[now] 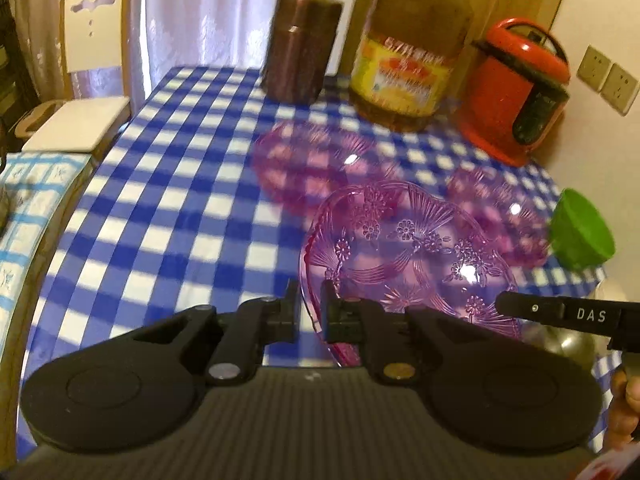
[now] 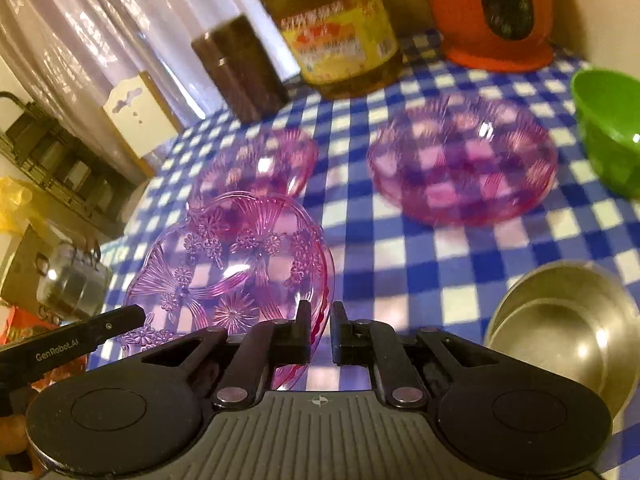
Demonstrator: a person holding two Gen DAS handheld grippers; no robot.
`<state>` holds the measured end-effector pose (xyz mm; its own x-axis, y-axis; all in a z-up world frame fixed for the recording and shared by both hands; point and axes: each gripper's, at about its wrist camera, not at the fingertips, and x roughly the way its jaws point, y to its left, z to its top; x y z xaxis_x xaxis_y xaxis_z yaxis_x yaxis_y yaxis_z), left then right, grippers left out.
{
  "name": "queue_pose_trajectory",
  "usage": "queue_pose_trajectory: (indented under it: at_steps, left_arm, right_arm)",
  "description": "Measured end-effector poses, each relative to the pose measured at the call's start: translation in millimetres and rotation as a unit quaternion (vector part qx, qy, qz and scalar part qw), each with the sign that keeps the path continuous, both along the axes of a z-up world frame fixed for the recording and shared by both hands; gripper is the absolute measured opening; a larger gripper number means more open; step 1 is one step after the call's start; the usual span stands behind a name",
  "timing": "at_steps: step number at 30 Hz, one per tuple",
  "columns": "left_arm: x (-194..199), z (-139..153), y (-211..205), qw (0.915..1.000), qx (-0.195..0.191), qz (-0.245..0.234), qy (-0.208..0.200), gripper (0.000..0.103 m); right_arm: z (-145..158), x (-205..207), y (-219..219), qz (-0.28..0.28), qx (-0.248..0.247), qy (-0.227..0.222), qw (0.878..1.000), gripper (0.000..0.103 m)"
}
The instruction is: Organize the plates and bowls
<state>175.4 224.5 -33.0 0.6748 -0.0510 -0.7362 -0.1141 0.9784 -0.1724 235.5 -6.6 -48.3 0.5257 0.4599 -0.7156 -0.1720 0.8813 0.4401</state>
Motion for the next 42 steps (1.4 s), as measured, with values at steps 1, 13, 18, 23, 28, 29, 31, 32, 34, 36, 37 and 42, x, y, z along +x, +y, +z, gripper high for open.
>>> queue_pose_trajectory:
  at_steps: [1, 13, 18, 23, 28, 29, 31, 32, 34, 36, 37, 42]
  left_arm:
    - [4.1, 4.2, -5.0, 1.0000, -0.001, -0.003, -0.005, 0.008]
    - [77.4, 19.5, -79.6, 0.9963, -0.029, -0.058, -0.056, 0.008]
    - [105.5, 1.8, -103.9, 0.9949, -0.033, -0.077, -0.056, 0.008]
    - [124.5, -15.1, -117.7, 0.9936, -0.032, -0.096, -0.052, 0.008]
    - [142.7, -26.1, -126.3, 0.9923, -0.026, -0.109, -0.052, 0.008]
    - [146.0, -28.4, -128.4, 0.9922, -0.022, -0.111, -0.052, 0.008]
    - [150.7, -33.0, -131.7, 0.9918, -0.012, -0.116, -0.053, 0.009]
    - [153.9, -35.8, -133.2, 0.9916, -0.008, -0.118, -0.051, 0.009]
    - [158.6, -40.4, -135.3, 0.9915, -0.004, -0.120, -0.051, 0.009]
    - [161.9, -44.4, -138.1, 0.9909, 0.005, -0.125, -0.050, 0.009]
    - [162.9, -46.0, -139.7, 0.9907, 0.009, -0.126, -0.050, 0.009]
    - [165.5, -52.8, -146.8, 0.9894, 0.029, -0.133, -0.049, 0.010]
  right_arm:
    - [5.5, 1.2, -4.2, -0.004, -0.001, -0.005, 1.000, 0.009]
    - [41.7, 32.4, -78.8, -0.068, -0.023, -0.057, 0.996, 0.009]
    - [36.4, 54.9, -102.7, -0.083, -0.042, -0.065, 0.994, 0.009]
    - [20.8, 66.8, -120.4, -0.101, -0.049, -0.062, 0.992, 0.010]
    - [7.3, 76.5, -126.6, -0.116, -0.062, -0.057, 0.990, 0.010]
    - [4.6, 78.8, -126.5, -0.119, -0.064, -0.055, 0.989, 0.010]
    - [-0.6, 82.6, -126.9, -0.123, -0.065, -0.050, 0.989, 0.010]
    - [-2.0, 83.8, -126.5, -0.125, -0.068, -0.050, 0.989, 0.010]
    - [-5.3, 87.1, -125.8, -0.129, -0.073, -0.051, 0.988, 0.010]
    - [-8.4, 90.0, -125.0, -0.129, -0.079, -0.050, 0.987, 0.010]
    - [-10.1, 91.0, -124.8, -0.129, -0.082, -0.050, 0.987, 0.010]
    - [-19.2, 98.1, -124.8, -0.130, -0.091, -0.043, 0.986, 0.010]
